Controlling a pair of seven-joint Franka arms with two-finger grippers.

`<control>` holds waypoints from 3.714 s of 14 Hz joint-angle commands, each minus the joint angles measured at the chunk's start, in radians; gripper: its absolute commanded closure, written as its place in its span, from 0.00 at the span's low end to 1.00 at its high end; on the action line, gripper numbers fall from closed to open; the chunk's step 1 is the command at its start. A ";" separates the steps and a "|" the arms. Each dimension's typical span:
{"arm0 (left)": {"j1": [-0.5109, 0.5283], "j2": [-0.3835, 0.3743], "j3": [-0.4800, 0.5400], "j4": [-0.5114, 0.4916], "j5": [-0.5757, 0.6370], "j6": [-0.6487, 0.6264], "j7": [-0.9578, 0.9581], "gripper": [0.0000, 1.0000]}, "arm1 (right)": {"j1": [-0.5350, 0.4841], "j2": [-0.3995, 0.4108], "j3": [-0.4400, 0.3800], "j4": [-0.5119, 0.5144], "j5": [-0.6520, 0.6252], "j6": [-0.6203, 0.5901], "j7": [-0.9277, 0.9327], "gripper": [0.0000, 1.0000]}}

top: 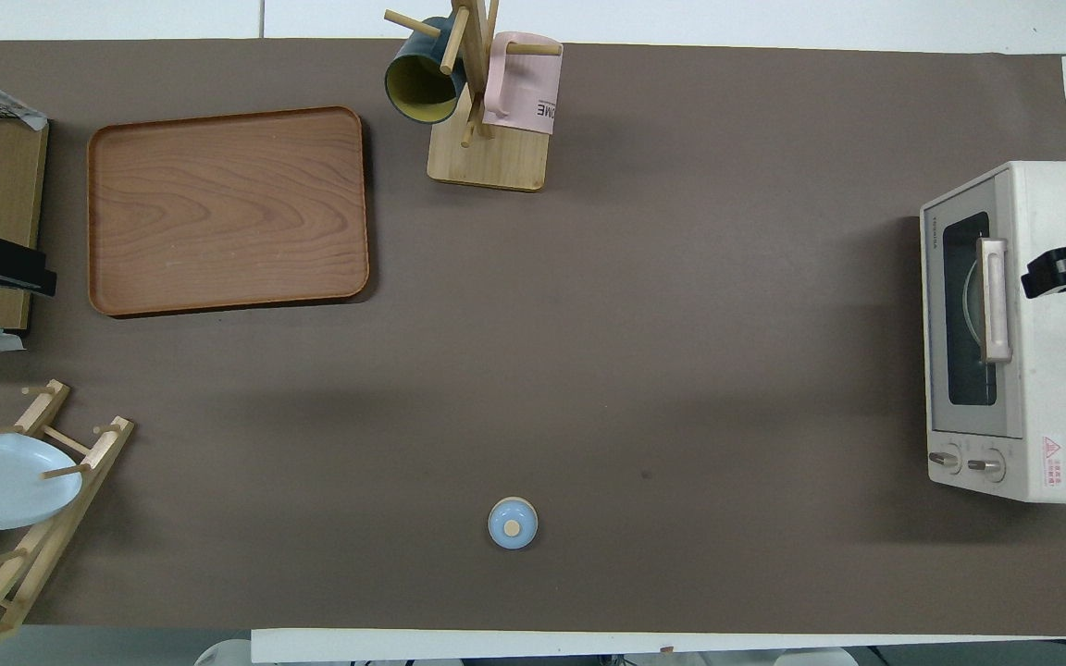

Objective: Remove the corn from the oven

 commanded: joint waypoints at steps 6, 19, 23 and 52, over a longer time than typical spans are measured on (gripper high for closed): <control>0.010 -0.009 -0.005 -0.006 0.004 0.014 0.011 0.00 | -0.005 0.087 0.005 -0.105 -0.077 0.164 -0.039 1.00; 0.010 -0.009 -0.002 -0.006 0.004 0.014 0.011 0.00 | 0.013 0.107 0.008 -0.264 -0.097 0.373 0.000 1.00; 0.010 -0.009 -0.005 -0.005 0.004 0.014 0.011 0.00 | 0.113 0.193 0.010 -0.270 -0.096 0.489 0.161 1.00; 0.010 -0.009 -0.005 -0.006 0.004 0.014 0.011 0.00 | 0.027 0.187 0.014 -0.326 -0.019 0.485 0.063 1.00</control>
